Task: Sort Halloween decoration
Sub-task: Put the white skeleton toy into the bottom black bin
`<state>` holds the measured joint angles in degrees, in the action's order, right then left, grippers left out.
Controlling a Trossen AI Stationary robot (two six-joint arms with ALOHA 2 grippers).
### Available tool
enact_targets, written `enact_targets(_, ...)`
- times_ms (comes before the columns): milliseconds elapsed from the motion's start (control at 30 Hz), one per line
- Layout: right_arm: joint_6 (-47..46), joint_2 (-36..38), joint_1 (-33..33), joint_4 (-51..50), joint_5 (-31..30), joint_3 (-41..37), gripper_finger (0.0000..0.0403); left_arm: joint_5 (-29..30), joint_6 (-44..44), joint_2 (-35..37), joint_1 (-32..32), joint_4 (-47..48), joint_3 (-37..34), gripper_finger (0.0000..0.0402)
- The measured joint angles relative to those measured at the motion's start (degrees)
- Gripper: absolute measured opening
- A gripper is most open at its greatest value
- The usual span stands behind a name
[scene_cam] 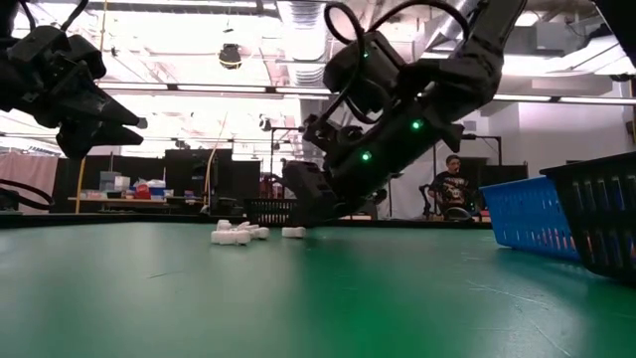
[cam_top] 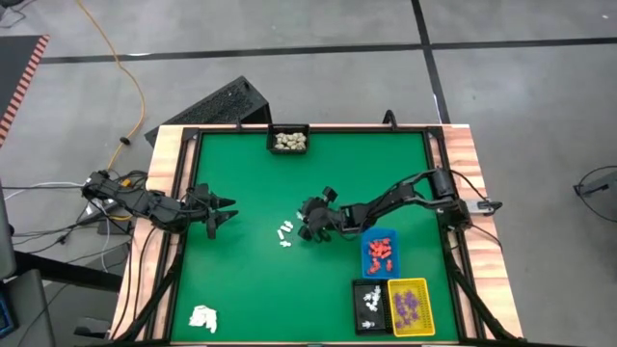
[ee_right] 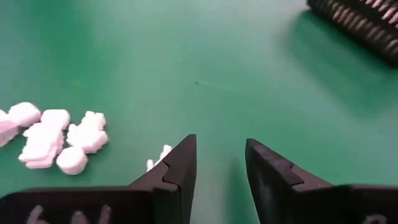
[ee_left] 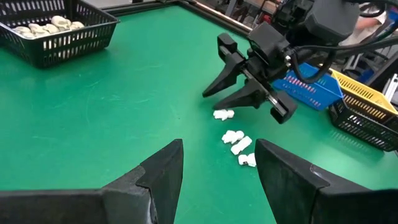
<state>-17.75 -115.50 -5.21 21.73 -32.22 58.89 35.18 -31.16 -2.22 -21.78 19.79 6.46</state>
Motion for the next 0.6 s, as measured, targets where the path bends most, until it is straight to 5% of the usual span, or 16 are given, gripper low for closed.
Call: enact_targets(600,0.50,-0.42,-1.19,8.29,0.60,-1.79,0.0141,0.13,0.09,0.00,0.00,0.02,0.00,0.0189)
